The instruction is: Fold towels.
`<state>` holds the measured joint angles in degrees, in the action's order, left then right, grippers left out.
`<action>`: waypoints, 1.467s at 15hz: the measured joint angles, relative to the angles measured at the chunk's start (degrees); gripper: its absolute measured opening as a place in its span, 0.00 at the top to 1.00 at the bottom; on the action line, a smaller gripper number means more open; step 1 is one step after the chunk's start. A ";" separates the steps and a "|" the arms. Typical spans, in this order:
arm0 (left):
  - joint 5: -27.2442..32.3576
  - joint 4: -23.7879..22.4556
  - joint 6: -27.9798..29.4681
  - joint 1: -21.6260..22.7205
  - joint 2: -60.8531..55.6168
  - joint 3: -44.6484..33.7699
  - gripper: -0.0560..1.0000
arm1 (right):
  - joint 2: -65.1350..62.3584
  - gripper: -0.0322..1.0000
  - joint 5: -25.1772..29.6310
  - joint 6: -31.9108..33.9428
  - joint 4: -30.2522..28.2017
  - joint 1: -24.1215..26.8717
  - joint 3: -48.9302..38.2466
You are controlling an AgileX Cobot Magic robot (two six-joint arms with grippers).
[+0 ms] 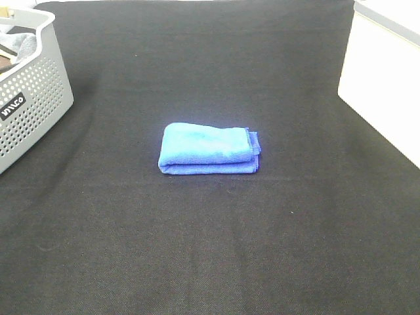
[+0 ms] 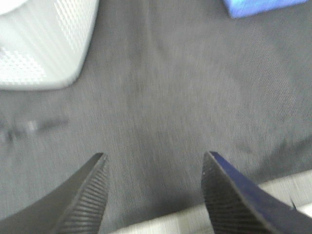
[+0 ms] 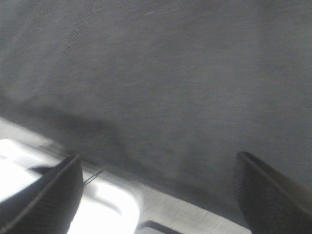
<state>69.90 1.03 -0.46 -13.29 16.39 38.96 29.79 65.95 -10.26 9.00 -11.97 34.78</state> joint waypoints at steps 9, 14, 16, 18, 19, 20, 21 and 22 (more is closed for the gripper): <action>-8.02 8.02 -9.63 0.00 -12.66 -9.40 0.43 | -21.14 0.21 -4.24 1.49 -1.55 0.00 -5.50; -8.65 8.08 -10.03 0.00 -12.66 -10.20 0.43 | -21.14 0.21 -4.35 1.49 -1.55 0.00 -5.50; -8.65 8.08 -10.03 0.00 -12.66 -10.20 0.43 | -21.14 0.21 -4.41 1.49 -1.55 0.00 -5.50; -8.65 8.08 -10.03 0.00 -12.66 -10.20 0.43 | -21.14 0.21 -4.41 1.49 -1.55 0.00 -5.50; -8.65 8.08 -10.03 0.00 -12.66 -10.20 0.43 | -21.14 0.21 -4.41 1.49 -1.55 0.00 -5.50; -8.71 8.08 -10.03 0.00 -12.66 -10.20 0.43 | -21.14 0.21 -4.41 1.49 -1.55 0.00 -5.50; -8.71 8.08 -10.03 0.00 -12.66 -10.20 0.43 | -21.14 0.21 -4.41 1.49 -1.55 0.00 -5.50; -8.71 8.08 -10.03 0.00 -12.66 -10.20 0.43 | -21.14 0.21 -4.41 1.49 -1.55 0.11 -5.50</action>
<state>61.19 9.11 -10.49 -13.29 3.72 28.76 8.65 61.54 -8.77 7.45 -11.86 29.28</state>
